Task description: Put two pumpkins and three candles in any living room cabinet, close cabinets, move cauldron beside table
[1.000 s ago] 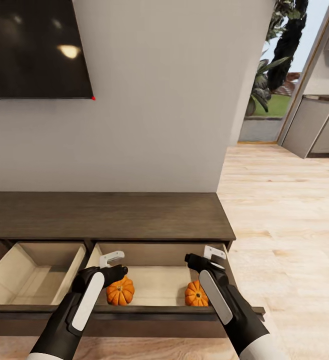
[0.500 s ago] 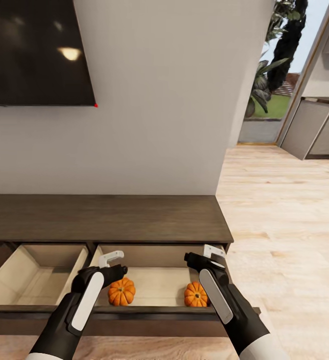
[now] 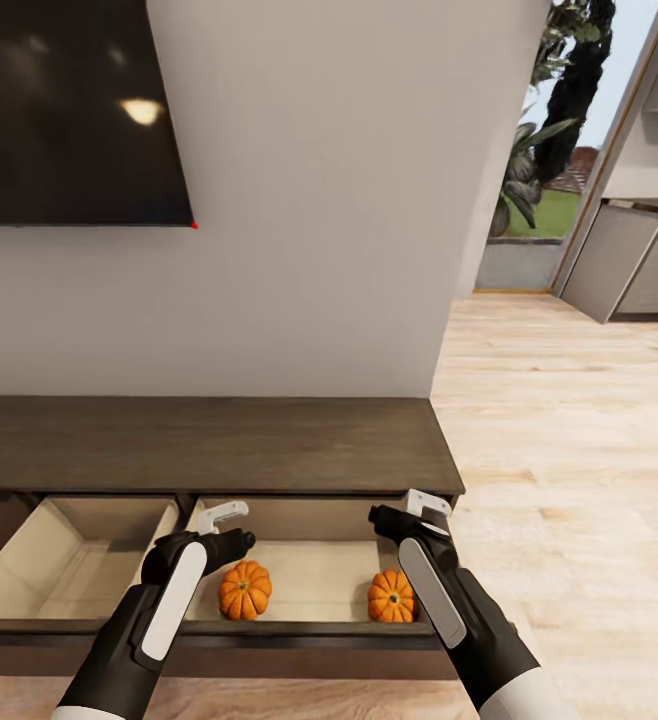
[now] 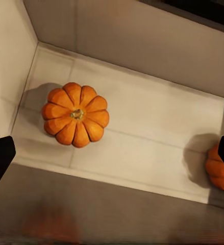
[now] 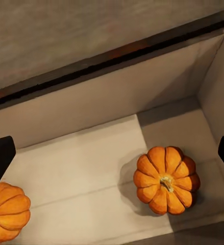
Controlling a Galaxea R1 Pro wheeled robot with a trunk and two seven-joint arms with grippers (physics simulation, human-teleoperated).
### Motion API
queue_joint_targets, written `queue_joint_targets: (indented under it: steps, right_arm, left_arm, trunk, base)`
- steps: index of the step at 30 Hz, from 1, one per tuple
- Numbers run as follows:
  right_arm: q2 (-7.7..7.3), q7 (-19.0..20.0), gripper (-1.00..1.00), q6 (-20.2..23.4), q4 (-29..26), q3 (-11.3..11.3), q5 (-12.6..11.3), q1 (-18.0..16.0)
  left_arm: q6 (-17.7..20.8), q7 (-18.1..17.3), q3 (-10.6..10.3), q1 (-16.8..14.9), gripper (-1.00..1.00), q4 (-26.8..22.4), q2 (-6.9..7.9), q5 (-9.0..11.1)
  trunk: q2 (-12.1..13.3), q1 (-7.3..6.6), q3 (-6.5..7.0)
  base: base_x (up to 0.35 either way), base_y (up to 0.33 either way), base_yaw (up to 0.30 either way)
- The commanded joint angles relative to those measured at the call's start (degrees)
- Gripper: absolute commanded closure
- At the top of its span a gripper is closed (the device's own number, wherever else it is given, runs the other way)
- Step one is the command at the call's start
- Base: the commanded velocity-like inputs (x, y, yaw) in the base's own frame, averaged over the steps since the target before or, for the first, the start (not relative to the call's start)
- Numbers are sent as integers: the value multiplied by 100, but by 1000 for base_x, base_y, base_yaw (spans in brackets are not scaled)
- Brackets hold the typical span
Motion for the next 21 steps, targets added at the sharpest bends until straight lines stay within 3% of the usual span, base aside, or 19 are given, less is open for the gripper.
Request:
queue_joint_targets:
  steps: [1, 21]
  right_arm:
    - [-2, -48, -100, 12, -7, 8, -44, -6]
    - [6, -48, -100, 21, -7, 10, -44, -4]
  left_arm:
    - [13, 58, -4, -3, -100, -6, 0, 60]
    - [16, 58, -10, -3, -100, -7, 0, 60]
  trunk:
    - [39, -24, 13]
    - [841, -463, 372]
  base:
    - [-116, 0, 0]
    - [-305, 0, 0]
